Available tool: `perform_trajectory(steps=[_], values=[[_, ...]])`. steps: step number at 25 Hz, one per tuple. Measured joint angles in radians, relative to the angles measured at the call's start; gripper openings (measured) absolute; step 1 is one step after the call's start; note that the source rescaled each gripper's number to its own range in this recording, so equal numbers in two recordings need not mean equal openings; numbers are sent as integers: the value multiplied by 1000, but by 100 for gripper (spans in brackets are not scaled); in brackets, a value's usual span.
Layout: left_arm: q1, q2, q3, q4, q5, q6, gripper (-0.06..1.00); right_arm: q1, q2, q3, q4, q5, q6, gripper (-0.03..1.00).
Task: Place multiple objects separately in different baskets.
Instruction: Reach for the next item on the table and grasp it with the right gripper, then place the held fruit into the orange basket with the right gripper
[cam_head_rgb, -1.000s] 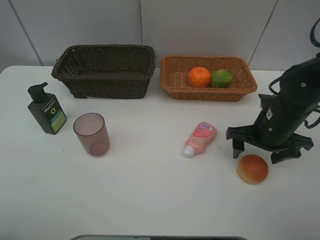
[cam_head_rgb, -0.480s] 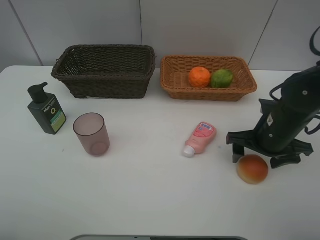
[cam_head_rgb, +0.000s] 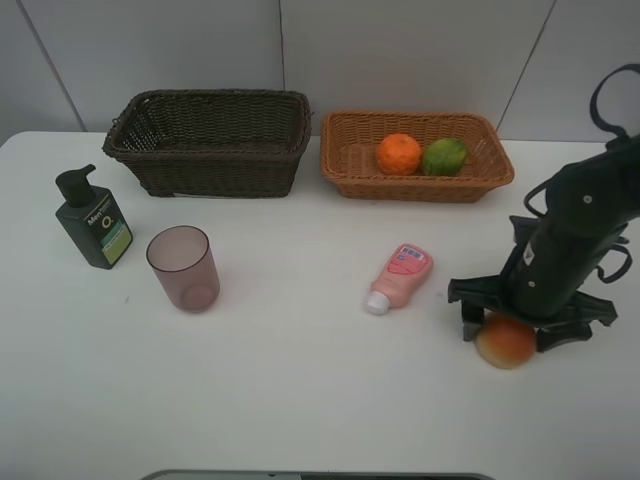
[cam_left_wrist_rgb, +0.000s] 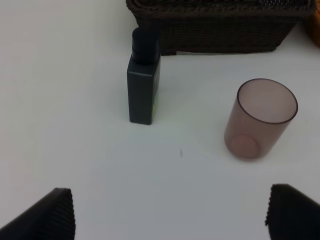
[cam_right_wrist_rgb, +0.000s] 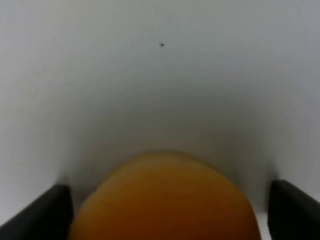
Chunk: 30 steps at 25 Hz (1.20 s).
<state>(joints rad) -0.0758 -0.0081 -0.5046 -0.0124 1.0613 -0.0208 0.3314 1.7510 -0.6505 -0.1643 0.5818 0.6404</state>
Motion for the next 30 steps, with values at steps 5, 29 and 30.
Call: perform_trajectory(steps=[5,29,30], values=[[0,0,0,0,0,0,100,0,0,0,0,0,0,18],[0,0,0,0,0,0,100,0,0,-154,-9,171,-106,18],[0,0,0,0,0,0,100,0,0,-188,-12,213,-135,18]])
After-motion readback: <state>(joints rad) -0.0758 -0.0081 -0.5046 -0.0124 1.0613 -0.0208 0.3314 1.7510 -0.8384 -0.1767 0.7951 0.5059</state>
